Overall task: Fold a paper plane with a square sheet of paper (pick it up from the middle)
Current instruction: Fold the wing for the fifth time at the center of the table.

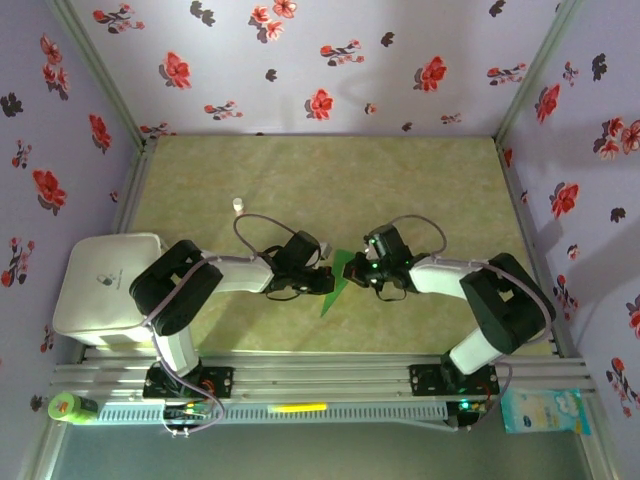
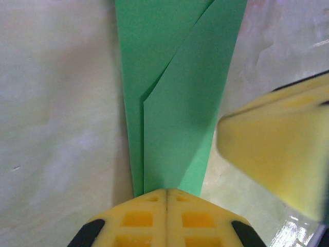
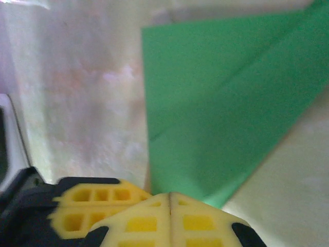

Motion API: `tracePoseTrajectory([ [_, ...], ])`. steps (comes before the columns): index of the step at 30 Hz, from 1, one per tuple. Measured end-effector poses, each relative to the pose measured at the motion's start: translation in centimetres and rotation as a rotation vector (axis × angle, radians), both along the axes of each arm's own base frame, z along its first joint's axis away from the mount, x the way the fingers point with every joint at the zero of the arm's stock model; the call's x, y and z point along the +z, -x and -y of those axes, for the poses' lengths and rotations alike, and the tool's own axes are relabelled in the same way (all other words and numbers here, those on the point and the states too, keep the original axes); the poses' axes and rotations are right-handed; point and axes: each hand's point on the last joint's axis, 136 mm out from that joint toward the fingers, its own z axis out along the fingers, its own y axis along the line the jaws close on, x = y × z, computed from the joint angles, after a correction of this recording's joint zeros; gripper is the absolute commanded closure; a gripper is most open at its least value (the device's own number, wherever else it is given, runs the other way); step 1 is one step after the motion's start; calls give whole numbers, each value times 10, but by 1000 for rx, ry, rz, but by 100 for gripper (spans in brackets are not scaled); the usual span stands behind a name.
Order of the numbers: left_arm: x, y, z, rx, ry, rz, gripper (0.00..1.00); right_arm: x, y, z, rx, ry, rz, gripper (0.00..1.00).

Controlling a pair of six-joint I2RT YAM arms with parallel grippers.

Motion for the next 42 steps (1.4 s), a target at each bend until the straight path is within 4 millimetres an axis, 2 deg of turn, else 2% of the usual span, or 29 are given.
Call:
tracePoseTrajectory([
  [5,0,0,0,3,0,-2,100,-14,2,0,1,18,-29,99],
  [10,0,0,1,1,8,6,100,-15,-2,4,-15,23,-27,99],
  [13,0,0,1,1,12,9,100,-14,-12,14,-56,22,-25,98],
  [16,0,0,2,0,15,12,100,-14,-29,33,-127,28,-15,98],
  [20,0,0,2,10,19,6,100,-8,-45,48,-183,42,0,96],
  [25,1,3,-2,99,21,-11,100,13,-50,49,-192,22,54,92],
  [28,2,12,-10,176,11,-25,100,27,-47,49,-198,0,88,90],
  [33,13,19,-26,252,-23,1,86,29,-28,44,-176,-9,81,88],
  [38,42,3,-42,307,3,52,84,20,-8,34,-129,9,46,87],
  [42,42,-10,-58,322,-2,49,81,18,-1,29,-120,17,32,86],
])
